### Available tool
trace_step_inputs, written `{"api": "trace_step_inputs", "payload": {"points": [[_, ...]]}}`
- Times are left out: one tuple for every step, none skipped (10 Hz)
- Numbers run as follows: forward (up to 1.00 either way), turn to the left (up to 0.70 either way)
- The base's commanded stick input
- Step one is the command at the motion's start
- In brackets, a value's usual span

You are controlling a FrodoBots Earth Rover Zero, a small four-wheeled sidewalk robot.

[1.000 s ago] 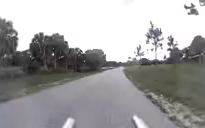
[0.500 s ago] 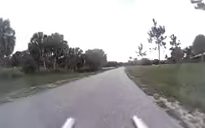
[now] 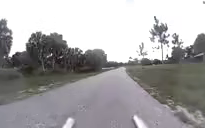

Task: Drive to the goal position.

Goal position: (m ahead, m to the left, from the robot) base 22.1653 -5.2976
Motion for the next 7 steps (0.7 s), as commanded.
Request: {"api": "trace_step_inputs", "payload": {"points": [[0.85, 0.00], [0.85, 0.00], [0.85, 0.00], [0.85, 0.00], [0.85, 0.00], [0.85, 0.00], [0.85, 0.00]]}}
